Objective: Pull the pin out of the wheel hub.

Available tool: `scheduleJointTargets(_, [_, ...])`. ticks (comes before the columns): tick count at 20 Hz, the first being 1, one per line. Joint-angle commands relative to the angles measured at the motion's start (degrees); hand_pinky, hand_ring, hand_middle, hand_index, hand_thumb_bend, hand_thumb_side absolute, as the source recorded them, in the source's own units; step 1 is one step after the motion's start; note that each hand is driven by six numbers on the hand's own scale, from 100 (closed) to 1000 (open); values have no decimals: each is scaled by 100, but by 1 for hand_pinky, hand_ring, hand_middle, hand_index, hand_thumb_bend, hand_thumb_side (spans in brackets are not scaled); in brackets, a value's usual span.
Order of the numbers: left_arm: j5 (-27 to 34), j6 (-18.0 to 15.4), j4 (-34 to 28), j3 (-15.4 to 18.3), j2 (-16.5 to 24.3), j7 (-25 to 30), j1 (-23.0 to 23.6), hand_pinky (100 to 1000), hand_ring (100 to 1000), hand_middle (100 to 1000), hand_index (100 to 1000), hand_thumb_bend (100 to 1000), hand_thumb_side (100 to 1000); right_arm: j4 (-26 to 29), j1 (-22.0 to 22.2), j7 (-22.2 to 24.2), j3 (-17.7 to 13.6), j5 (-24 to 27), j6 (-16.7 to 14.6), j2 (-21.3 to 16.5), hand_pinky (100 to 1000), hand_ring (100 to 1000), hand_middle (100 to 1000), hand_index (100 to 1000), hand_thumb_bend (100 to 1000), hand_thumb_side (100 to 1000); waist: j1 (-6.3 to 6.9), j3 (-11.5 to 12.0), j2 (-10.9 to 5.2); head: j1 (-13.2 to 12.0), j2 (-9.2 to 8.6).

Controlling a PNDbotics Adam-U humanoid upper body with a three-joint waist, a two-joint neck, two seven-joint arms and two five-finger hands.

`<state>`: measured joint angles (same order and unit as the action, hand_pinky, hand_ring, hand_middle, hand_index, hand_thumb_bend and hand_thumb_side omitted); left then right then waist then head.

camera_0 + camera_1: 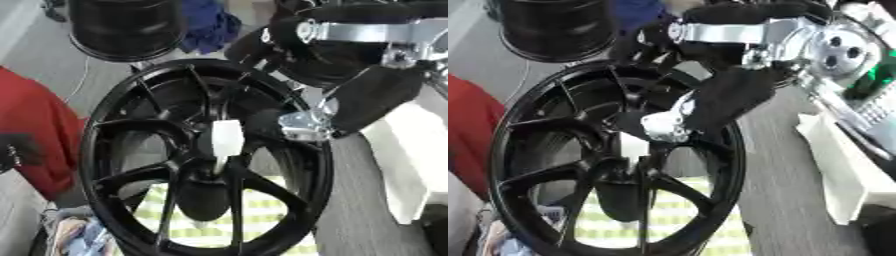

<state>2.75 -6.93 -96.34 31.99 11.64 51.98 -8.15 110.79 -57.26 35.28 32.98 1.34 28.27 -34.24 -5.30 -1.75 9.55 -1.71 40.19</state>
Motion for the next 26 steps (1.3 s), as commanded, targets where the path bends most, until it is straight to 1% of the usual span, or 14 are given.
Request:
scheduleJointTargets(1, [-15,-49,-46,-10,124,-2,-64,720,733,672,820,100,900,-234,-107,97,37,-295,-48,121,930,952,922,961,349,472,49,9,-51,-3,16])
scheduleJointTargets(6, [-17,-69,-31,-16,119,-2,-72,721,733,671,820,100,900,-553,-71,232,115,-731,-283,292,938,950,918,963,348,475,55,22,-47,9,24])
scheduleJointTargets(14, [-13,-75,-30,-27,112,-2,-84,721,732,671,820,100,900,-892,19,479,173,-1414,-639,480,944,943,906,965,346,479,65,33,-38,14,26])
scheduleJointTargets(17, [-7,-82,-29,-26,111,-2,-91,721,732,671,821,100,900,-1088,81,543,184,-1616,-714,545,940,934,887,963,343,471,74,39,-27,18,23])
scheduleJointTargets(22, [-16,-101,-20,-22,108,-2,-89,721,731,671,821,100,901,-1364,131,617,207,-1829,-900,618,922,917,871,962,342,467,76,36,-16,12,26])
scheduleJointTargets(26, [-19,-113,-14,-16,107,-2,-89,721,731,671,821,100,900,-1497,178,653,221,-1898,-996,657,911,907,858,959,342,463,79,38,-12,9,24])
